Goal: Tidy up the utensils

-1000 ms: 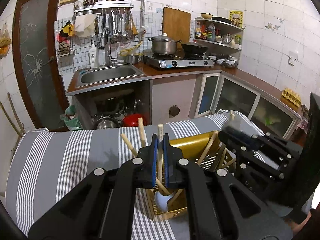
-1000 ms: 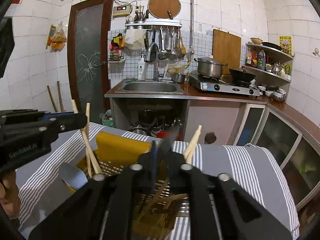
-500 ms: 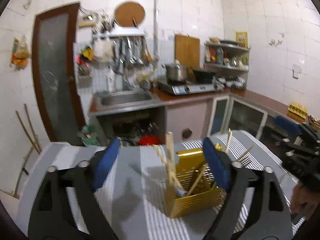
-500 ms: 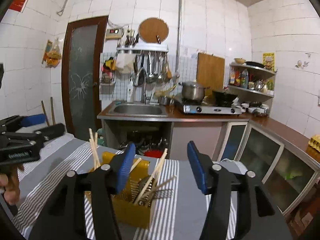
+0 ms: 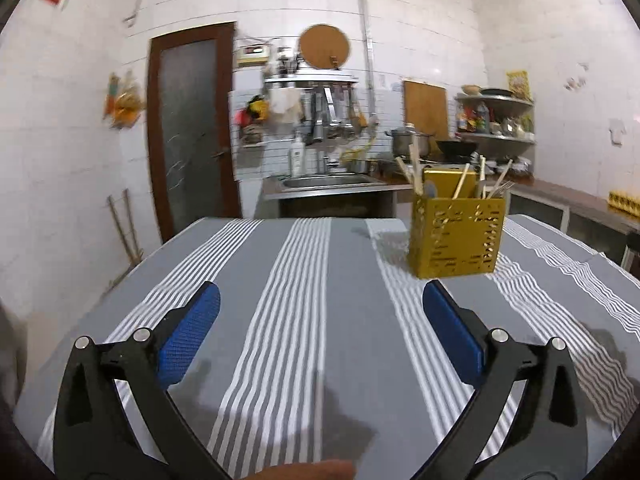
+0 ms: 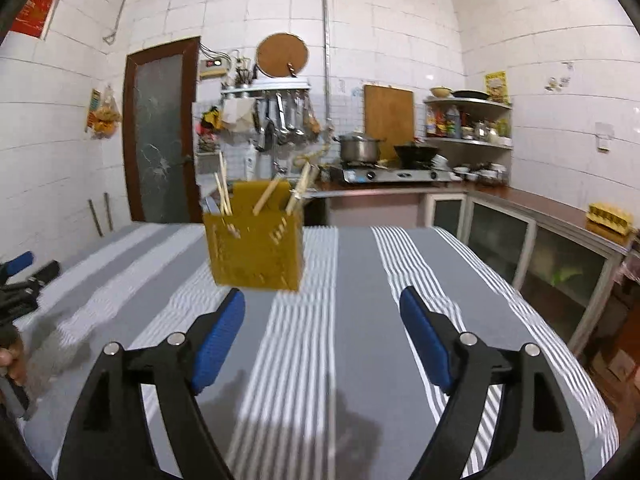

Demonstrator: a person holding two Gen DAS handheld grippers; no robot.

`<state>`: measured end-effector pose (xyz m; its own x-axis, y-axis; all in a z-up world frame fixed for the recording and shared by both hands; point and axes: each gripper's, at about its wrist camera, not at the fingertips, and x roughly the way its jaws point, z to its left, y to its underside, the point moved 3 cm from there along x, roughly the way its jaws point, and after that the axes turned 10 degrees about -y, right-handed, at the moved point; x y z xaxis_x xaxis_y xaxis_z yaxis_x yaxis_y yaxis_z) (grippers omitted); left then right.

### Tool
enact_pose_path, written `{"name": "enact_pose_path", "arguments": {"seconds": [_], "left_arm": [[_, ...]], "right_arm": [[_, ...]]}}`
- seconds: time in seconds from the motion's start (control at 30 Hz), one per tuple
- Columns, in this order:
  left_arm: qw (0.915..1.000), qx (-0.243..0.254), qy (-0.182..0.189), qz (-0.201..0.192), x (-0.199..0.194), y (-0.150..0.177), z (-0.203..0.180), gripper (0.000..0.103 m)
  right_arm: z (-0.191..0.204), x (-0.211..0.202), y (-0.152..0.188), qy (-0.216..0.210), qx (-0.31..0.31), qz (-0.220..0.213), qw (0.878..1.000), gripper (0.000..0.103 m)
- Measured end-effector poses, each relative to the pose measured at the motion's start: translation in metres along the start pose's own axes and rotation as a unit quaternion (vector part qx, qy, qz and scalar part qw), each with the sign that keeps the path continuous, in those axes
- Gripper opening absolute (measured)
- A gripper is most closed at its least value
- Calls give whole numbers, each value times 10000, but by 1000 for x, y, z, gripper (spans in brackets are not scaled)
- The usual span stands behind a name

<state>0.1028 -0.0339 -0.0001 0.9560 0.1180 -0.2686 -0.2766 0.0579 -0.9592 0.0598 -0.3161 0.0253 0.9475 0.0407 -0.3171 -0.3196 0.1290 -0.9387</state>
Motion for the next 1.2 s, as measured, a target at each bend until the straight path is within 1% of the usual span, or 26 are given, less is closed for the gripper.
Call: {"name": "enact_pose_path", "arguments": {"seconds": [0.07,0.13,0.2,0.3,0.37,0.5,0.57,0.6,0.73,0.83,0.97,1.2], "left_arm": [[9998,-6,-168,-116,-9,9,7,98],[9996,-41,-225,-164,-9,14,8,98],[9996,-72,-246,-152,-3,15,4,98],[9994,-187,-185,-218,2,13,0,98],[9993,-195,-157,-272,6,13,-7,98],[9990,-181,-141,-383,9,14,-14,98],[9989,-156,-183,-399,9,15,-16,98],[9989,-124,-185,-415,9,15,-18,98],[9985,-26,-175,-518,4,17,-21,98],[9981,120,-154,-586,2,18,-27,98],[9981,277,-87,-541,3,19,-33,98],[9987,261,-62,-443,6,21,-31,98]], "right_arm": [[1,-11,8,-20,-19,-112,9999,79],[3,-15,13,-37,-126,-250,9996,81],[6,-12,18,-46,-203,-225,9995,81],[7,-6,22,-20,-211,-377,9991,81],[6,-1,28,44,-179,-410,9990,81],[9,4,38,31,-224,-405,9989,81],[10,0,39,49,-246,-487,9985,83],[11,-1,39,50,-245,-535,9983,86],[15,-9,41,140,-318,-727,9968,90],[19,-10,42,166,-378,-734,9964,90],[18,-10,41,169,-357,-718,9966,91],[15,-9,40,176,-238,-700,9971,93]]}}
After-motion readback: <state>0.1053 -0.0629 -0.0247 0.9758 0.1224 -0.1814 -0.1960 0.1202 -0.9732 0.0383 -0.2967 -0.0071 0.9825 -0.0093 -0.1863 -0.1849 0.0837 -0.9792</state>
